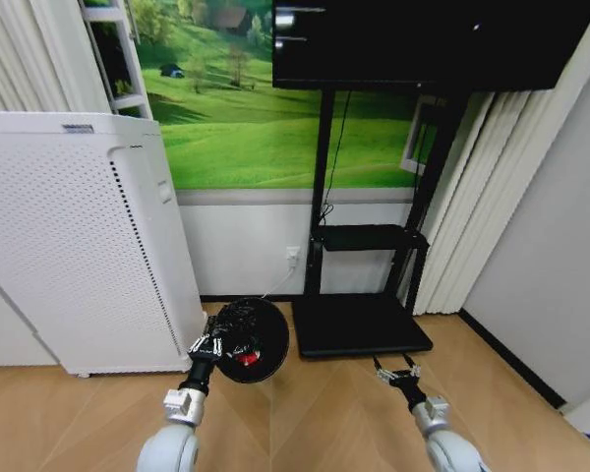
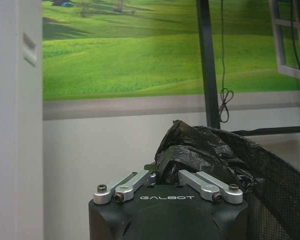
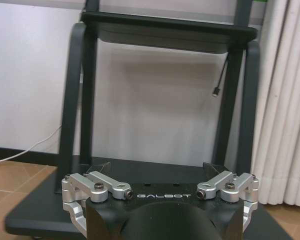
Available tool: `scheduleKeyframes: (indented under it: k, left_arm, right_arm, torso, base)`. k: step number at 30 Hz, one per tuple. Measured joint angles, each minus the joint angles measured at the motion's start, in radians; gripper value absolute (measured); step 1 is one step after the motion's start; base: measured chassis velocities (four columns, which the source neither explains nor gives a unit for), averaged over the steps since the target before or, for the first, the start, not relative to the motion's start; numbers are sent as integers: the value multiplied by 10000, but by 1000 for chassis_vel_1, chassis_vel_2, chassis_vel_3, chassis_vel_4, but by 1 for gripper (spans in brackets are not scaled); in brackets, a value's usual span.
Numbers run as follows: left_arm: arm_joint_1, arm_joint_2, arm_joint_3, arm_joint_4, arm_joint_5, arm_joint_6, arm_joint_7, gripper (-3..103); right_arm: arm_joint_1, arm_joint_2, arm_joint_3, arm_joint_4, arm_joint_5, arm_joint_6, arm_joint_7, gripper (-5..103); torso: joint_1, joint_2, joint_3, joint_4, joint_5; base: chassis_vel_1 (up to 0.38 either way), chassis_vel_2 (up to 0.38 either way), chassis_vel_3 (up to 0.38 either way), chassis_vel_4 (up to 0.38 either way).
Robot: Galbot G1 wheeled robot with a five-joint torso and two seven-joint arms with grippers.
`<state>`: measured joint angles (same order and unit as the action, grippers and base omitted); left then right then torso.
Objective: Pick up the trash bin and place the garbage on the floor into it.
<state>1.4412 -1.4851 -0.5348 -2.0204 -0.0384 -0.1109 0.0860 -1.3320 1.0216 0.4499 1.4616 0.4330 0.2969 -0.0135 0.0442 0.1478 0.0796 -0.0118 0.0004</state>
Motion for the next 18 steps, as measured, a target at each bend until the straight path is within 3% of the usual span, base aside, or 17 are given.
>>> scheduleKeyframes:
  k: [7, 18]
  left_arm:
    - [-130, -20, 30, 167, 0, -6, 3, 7]
    - [-167, -24, 36, 358, 2, -79, -11, 7]
  right_arm:
    - [269, 17, -142, -275, -223, 42, 8, 100]
    - [386, 96, -200, -601, -360, 10, 66, 100]
  torso:
    - [0, 0, 0, -2, -4]
    - [0, 0, 0, 3, -5]
  base:
    - [-190, -177, 198, 159]
    - [41, 6, -40, 14]
